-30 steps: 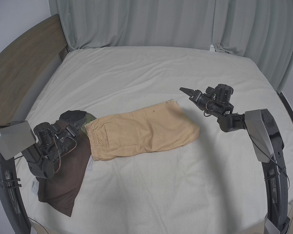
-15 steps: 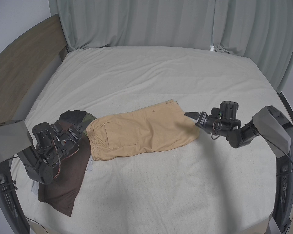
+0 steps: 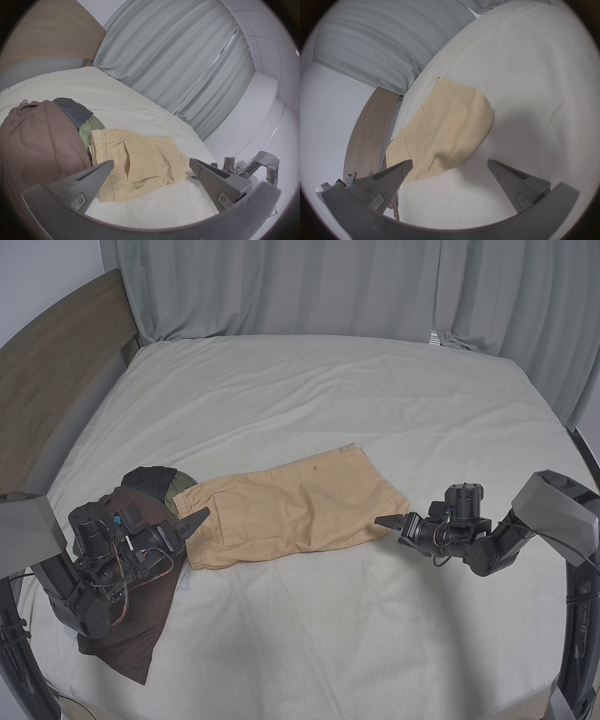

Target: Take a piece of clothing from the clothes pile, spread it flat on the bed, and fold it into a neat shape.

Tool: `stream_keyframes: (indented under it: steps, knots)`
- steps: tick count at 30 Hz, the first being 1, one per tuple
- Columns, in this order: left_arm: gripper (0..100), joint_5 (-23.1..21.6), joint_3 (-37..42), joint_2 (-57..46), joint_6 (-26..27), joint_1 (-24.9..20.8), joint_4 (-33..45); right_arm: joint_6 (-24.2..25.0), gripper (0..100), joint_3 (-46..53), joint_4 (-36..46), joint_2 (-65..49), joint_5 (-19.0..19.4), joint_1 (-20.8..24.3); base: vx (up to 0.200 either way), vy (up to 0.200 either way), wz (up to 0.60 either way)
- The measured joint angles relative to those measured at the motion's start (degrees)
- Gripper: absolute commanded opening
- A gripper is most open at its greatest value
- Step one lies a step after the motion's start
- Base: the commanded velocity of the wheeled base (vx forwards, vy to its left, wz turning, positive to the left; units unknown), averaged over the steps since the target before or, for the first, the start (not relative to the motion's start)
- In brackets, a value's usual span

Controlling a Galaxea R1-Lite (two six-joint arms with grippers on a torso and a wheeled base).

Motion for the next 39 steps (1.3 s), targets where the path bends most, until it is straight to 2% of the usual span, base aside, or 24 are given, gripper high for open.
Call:
stream_keyframes:
  steps: [17, 18, 25, 30, 34, 39]
  knots:
    - [100, 0.20, 1.54, -0.37, 0.26, 0.21, -2.08, 8.20, 100, -14.85, -0.46, 10.72, -2.80, 8.94, 0.000, 0.000, 0.00]
    - [100, 0.18, 1.60, -0.33, 0.26, 0.24, -2.40, 8.45, 0, -15.08, -0.60, 10.97, -2.85, 9.11, 0.000, 0.000, 0.00]
    - [100, 0.11, 1.76, 0.11, 0.00, 0.46, -3.25, 8.97, 0, -17.44, -3.78, 13.80, -5.27, 9.52, 0.000, 0.000, 0.00]
    - [100, -0.02, 1.79, 1.13, -0.11, 0.68, -3.58, 8.92, 0, -15.96, -5.47, 14.02, -5.56, 9.44, 0.000, 0.000, 0.00]
    - [100, -0.26, 1.79, 2.36, -0.24, 0.79, -3.94, 8.51, 0, -11.46, -6.40, 11.13, -5.58, 9.26, 0.000, 0.000, 0.00]
    - [100, -0.55, 1.54, 3.77, -1.74, 0.84, -4.11, 5.77, 0, -2.41, -6.73, 5.40, -5.56, 8.85, 0.000, 0.000, 0.00]
